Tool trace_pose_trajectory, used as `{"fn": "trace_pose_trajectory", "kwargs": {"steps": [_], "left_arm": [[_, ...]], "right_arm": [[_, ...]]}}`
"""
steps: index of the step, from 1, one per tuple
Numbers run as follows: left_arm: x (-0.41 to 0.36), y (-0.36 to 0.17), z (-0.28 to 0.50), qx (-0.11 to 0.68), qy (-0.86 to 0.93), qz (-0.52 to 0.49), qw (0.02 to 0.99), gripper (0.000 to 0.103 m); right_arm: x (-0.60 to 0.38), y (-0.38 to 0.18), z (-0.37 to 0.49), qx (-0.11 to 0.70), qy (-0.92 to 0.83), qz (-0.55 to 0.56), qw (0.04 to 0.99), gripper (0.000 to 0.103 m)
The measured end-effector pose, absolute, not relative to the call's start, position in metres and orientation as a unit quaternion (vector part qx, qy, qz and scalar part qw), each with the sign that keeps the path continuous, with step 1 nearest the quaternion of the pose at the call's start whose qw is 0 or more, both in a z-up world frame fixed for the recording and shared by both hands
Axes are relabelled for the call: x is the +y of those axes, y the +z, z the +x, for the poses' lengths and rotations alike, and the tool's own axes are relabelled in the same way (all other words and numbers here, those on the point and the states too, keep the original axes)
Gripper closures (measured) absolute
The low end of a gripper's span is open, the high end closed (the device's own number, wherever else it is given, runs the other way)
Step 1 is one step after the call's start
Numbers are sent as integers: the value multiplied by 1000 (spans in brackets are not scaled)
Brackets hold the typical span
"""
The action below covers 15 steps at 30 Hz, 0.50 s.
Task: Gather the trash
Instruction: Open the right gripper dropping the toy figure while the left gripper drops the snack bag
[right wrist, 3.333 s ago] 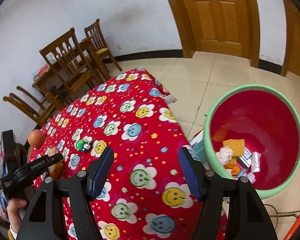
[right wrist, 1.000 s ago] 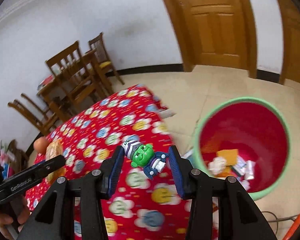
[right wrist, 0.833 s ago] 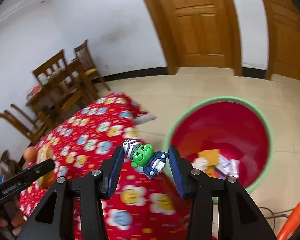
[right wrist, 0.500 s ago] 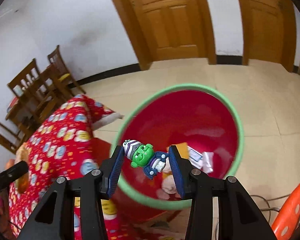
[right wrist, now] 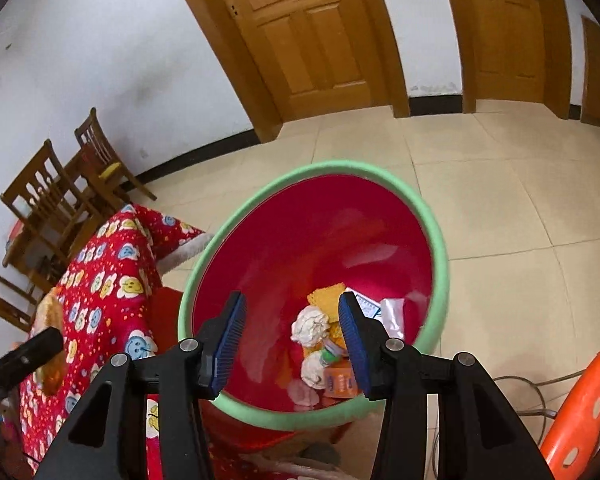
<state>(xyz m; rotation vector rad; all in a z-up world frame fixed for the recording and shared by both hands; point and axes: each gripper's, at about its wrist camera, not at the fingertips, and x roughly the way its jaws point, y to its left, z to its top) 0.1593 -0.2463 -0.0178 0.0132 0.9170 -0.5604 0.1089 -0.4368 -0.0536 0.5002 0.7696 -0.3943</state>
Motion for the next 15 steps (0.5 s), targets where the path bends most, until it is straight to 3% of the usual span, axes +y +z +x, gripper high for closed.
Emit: {"fn": "trace_pose_trajectory", "kwargs": {"steps": [15], "left_arm": [[-317, -42, 161, 449, -313, 45, 836, 50]], "right_arm": [[-453, -37, 70, 337, -215, 253, 881, 47]]}}
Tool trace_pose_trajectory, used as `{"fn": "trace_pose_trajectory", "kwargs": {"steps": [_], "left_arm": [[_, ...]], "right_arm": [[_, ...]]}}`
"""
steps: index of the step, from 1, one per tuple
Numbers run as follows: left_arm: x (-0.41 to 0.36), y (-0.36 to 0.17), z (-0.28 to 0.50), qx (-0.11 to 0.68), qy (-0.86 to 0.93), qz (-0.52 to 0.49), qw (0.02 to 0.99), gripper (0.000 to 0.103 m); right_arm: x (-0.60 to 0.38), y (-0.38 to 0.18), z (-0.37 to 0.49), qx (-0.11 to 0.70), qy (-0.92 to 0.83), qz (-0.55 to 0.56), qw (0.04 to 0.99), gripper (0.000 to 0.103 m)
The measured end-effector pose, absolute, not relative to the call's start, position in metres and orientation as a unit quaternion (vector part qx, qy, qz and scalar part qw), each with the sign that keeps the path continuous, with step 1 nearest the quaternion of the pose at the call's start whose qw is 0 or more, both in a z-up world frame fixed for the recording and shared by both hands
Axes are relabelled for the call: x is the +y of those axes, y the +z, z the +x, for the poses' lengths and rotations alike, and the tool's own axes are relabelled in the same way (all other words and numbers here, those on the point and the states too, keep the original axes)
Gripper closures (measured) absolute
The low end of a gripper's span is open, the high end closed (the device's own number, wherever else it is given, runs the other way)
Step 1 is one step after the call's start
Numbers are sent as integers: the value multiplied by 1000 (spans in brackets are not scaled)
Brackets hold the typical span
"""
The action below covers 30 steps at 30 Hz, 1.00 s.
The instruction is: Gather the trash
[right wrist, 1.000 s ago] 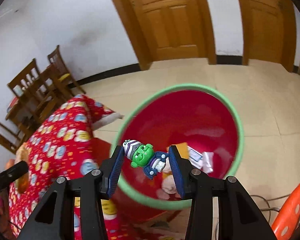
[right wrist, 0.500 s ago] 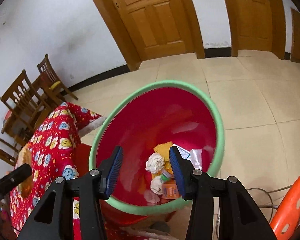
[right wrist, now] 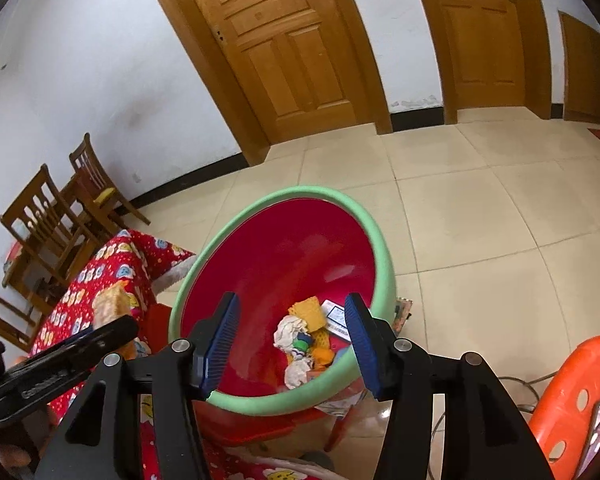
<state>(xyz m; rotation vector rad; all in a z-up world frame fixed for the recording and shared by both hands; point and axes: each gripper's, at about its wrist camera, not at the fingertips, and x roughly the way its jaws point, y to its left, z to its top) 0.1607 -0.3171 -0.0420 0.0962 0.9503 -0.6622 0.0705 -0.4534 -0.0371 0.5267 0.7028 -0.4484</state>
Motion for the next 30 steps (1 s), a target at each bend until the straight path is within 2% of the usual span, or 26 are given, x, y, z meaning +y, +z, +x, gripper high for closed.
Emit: {"fn": "trace_pose_trajectory", "kwargs": {"steps": [5, 7, 9, 15, 17, 19, 24, 27, 30], "left_arm": [[-330, -45, 162, 453, -320, 44, 831, 48], [-331, -45, 163, 453, -319, 46, 832, 39], [-330, -44, 162, 450, -318, 43, 833, 37], [-317, -39, 158, 450, -303, 41, 839, 36], [-309, -37, 157, 451, -294, 39, 842, 36], [-298, -34, 153, 451, -279, 38, 847, 30], [-266, -25, 146, 446, -250, 25, 859, 29], [-242, -16, 141, 438, -229, 13, 869, 28], [-221, -8, 134, 428, -208, 7, 880, 26]], "right_arm": [[-458, -35, 65, 334, -219, 257, 880, 47], [-458, -35, 64, 332, -218, 258, 881, 47], [-456, -34, 64, 331, -217, 257, 882, 47], [-444, -28, 67, 332, -197, 251, 888, 47], [-438, -25, 68, 333, -189, 246, 890, 44], [-432, -22, 68, 334, -180, 242, 893, 42], [-411, -14, 70, 340, -150, 230, 899, 41], [-397, -8, 70, 338, -134, 223, 905, 32], [-381, -3, 70, 338, -113, 216, 909, 31]]}}
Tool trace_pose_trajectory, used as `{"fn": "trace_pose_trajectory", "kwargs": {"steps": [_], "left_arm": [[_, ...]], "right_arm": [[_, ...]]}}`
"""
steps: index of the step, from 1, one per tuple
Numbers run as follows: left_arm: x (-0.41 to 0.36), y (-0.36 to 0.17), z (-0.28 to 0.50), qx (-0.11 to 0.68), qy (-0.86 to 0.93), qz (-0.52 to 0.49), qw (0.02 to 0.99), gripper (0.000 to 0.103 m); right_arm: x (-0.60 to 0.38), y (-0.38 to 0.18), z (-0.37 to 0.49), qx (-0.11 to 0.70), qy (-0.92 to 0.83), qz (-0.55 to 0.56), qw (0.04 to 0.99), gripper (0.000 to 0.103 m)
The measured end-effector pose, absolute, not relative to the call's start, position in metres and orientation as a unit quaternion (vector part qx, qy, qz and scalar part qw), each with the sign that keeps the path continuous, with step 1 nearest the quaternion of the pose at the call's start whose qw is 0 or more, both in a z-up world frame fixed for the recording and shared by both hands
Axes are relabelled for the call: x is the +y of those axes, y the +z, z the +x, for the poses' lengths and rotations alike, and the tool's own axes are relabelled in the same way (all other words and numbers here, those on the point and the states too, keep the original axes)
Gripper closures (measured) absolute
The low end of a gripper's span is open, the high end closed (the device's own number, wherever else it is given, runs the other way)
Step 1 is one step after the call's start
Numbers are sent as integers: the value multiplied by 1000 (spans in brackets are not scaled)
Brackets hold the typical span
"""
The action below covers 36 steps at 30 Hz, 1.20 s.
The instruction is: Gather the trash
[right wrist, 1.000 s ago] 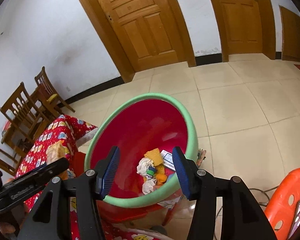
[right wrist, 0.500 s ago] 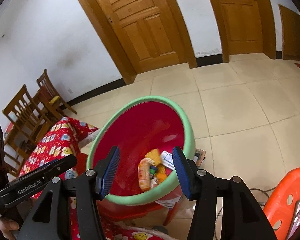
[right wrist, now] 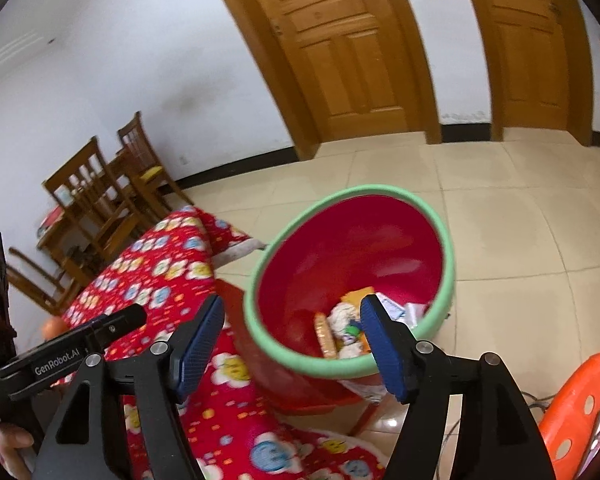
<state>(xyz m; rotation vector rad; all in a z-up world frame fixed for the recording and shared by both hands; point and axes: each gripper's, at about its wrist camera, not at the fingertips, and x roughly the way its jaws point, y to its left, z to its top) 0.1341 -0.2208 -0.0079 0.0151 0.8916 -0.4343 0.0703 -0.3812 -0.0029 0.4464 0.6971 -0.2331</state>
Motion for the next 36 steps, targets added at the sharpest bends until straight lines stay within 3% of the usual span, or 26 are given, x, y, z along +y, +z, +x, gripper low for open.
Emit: {"fn": "trace_pose_trajectory", "kwargs": {"steps": [15, 36], "left_arm": [[-130, 25, 92, 388, -111, -15, 915, 19], [-67, 49, 21, 347, -53, -28, 936, 18]], "right_arm": [[-308, 24, 58, 328, -52, 173, 928, 23], [-245, 43, 18, 298, -16, 129, 946, 20]]}}
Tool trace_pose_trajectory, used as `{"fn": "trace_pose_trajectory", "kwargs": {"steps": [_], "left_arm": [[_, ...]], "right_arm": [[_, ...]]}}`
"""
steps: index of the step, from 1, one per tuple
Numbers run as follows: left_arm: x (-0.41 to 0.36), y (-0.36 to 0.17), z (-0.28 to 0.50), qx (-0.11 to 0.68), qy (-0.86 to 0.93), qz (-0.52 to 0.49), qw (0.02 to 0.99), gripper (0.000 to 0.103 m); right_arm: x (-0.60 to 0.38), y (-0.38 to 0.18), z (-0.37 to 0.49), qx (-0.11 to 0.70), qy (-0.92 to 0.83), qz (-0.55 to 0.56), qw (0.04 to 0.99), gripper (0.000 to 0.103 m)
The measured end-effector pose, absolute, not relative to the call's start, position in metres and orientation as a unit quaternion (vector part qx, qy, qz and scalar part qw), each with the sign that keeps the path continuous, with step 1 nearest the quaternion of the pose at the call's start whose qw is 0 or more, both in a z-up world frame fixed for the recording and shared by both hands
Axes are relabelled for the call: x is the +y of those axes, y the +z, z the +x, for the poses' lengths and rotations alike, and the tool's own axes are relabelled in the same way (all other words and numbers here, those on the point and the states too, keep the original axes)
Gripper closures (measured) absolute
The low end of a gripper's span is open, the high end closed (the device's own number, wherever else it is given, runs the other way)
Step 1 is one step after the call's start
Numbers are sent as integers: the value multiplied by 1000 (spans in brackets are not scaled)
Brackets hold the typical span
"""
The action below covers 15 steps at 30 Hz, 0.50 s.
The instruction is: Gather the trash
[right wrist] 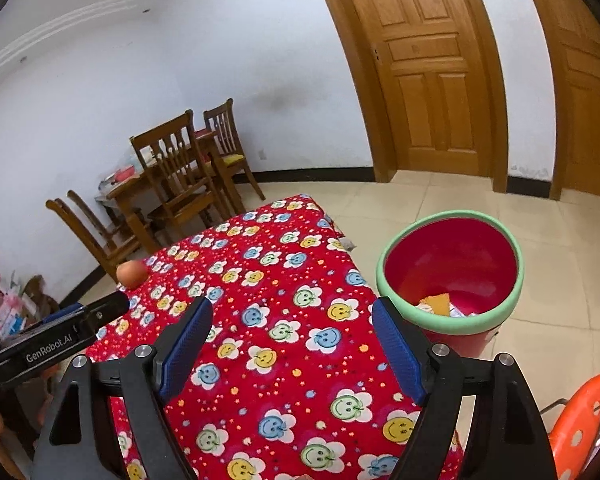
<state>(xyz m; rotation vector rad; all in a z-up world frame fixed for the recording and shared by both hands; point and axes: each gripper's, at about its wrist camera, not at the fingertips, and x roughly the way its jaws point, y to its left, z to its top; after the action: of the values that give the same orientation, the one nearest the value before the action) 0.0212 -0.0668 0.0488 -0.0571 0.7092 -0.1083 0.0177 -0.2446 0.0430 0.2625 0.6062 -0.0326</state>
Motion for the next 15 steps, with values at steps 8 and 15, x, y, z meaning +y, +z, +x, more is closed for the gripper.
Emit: {"fn": "trace_pose_trajectory", "kwargs": {"steps": [8, 15], "left_arm": [[-65, 41, 19, 350, -46, -34, 935, 18], [-65, 34, 21, 354, -46, -34, 933, 18]], "right_arm": [[-237, 34, 14, 293, -37, 106, 950, 20], [-238, 25, 15, 301, -43, 109, 947, 20]]}}
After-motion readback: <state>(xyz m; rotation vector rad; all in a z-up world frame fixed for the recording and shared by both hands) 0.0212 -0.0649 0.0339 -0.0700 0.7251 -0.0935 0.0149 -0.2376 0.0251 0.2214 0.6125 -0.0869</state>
